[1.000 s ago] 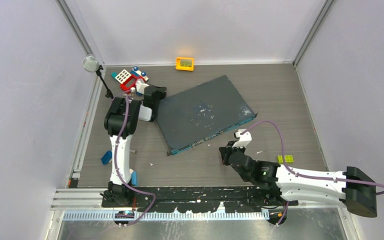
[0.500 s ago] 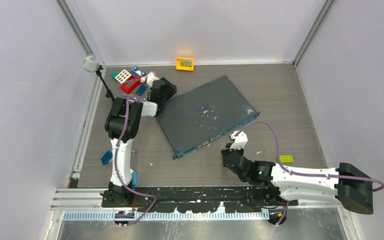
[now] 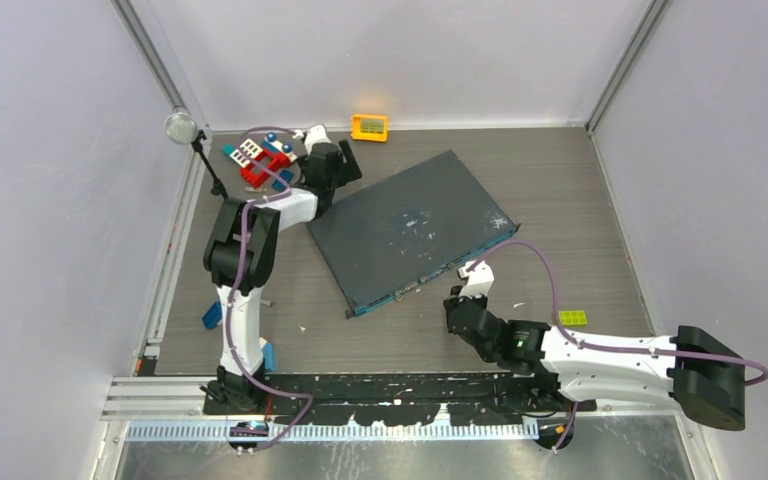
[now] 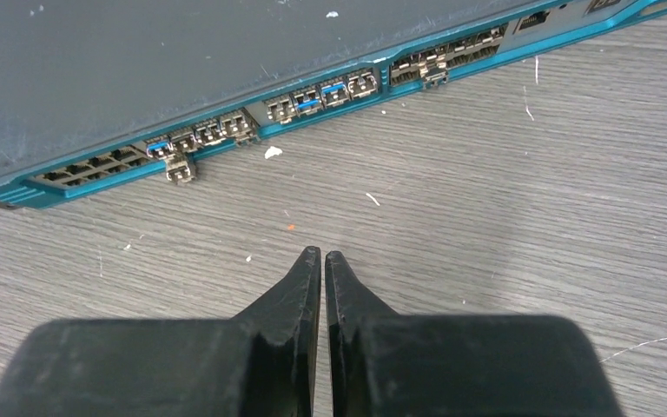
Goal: Insert the plug into the switch port
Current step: Pick up the plug from the center of the board.
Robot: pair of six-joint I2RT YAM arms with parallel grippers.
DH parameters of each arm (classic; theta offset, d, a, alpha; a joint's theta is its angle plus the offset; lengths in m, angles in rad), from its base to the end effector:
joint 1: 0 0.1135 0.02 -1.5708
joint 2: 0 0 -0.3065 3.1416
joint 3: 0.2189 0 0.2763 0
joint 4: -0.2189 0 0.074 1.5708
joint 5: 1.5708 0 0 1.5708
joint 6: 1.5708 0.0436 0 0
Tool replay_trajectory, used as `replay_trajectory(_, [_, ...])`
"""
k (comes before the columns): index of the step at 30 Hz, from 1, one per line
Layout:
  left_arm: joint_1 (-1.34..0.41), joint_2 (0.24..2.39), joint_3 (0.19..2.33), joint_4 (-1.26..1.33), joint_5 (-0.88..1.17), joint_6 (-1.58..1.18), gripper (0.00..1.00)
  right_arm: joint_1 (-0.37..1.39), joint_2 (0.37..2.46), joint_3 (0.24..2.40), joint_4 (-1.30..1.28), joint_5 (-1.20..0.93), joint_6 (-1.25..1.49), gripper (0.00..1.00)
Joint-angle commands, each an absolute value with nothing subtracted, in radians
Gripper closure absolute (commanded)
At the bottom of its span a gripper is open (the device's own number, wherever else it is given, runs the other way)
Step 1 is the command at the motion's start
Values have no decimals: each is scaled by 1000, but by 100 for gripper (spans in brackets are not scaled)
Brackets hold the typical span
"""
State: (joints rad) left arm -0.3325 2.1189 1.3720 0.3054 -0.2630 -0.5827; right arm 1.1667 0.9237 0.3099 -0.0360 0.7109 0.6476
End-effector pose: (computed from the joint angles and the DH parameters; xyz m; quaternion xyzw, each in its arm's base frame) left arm 0.4984 -0.1601 0.1863 -0.1741 0.8222 -0.1350 0.5249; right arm 0.0952 0.1502 0.1870 -0.0661 0.8514 0.1361 0.5022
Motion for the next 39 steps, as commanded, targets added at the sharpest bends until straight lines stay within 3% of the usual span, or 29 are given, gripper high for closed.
replay_trajectory(1, [-400, 1999, 1361, 279, -328, -444, 13, 1161, 941, 343, -9, 694, 638, 88])
replay_trajectory(7, [-510, 1875, 1284, 238, -463, -420, 13, 1159, 924, 329, -9, 688, 636, 88])
replay_trajectory(11, [-572, 1759, 1232, 32, -560, -540, 12, 1158, 893, 338, -39, 685, 620, 88])
replay_trajectory(16, [-669, 1605, 1161, -404, -762, -845, 10, 1160, 779, 326, -71, 658, 629, 88])
replay_trajectory(20, [-770, 1505, 1112, -773, -884, -1102, 2, 1158, 703, 315, -101, 632, 640, 88])
replay_trajectory(26, [-793, 1341, 982, -1209, -949, -1520, 0, 1160, 695, 343, -174, 597, 642, 88])
replay_trajectory(30, [-665, 1156, 842, -1174, -879, -1528, 1, 1158, 715, 346, -162, 569, 651, 88])
replay_trajectory(34, [-502, 988, 709, -1024, -803, -1422, 8, 1159, 738, 348, -147, 544, 655, 88])
replay_trajectory(39, [-331, 984, 648, -851, -687, -1295, 14, 1159, 764, 350, -137, 540, 652, 88])
